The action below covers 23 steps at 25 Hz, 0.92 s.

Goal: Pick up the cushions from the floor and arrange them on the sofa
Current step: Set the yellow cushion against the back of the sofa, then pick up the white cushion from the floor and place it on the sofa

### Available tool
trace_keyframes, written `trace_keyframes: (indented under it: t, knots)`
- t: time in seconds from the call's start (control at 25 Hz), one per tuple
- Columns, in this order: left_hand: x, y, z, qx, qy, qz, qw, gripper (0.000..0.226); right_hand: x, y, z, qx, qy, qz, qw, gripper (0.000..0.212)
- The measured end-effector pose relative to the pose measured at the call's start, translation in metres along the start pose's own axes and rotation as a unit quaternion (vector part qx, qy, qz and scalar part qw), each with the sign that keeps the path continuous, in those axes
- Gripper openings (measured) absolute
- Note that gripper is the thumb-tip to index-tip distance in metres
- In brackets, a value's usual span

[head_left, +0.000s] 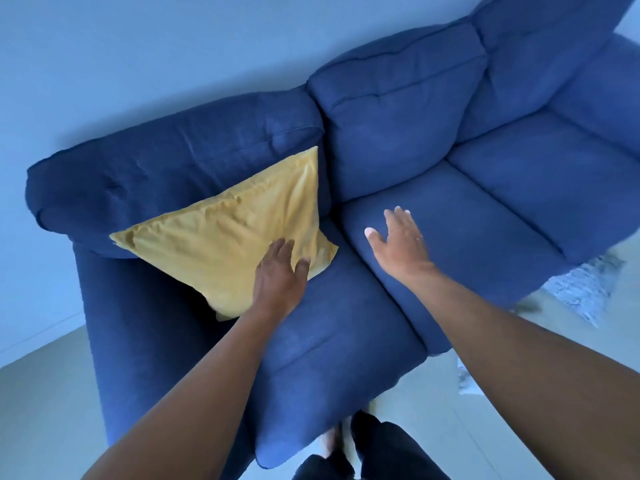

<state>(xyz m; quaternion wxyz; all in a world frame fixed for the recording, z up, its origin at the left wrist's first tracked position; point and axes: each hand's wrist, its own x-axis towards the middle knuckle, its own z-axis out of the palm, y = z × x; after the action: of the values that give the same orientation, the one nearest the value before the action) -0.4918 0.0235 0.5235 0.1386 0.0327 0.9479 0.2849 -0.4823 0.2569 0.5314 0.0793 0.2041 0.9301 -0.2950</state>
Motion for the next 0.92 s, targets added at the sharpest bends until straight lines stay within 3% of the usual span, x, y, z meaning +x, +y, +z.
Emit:
trace_keyframes:
  t: [0.32,0.56,0.92]
  knots:
    - [-0.032,0.088,0.049,0.065,-0.07,0.182,0.979,0.066,-0.097,0.079,-0.03,-0.077,0.044,0.077,0.993,0.078]
    - [-0.076,0.149,0.112,0.125,-0.133,0.302,0.936,0.068,-0.17,0.155,-0.049,-0.045,0.088,0.172,0.98,0.079]
    - [-0.138,0.235,0.225,0.205,-0.23,0.389,0.868,0.073,-0.25,0.288,-0.082,-0.014,0.117,0.297,0.948,0.079]
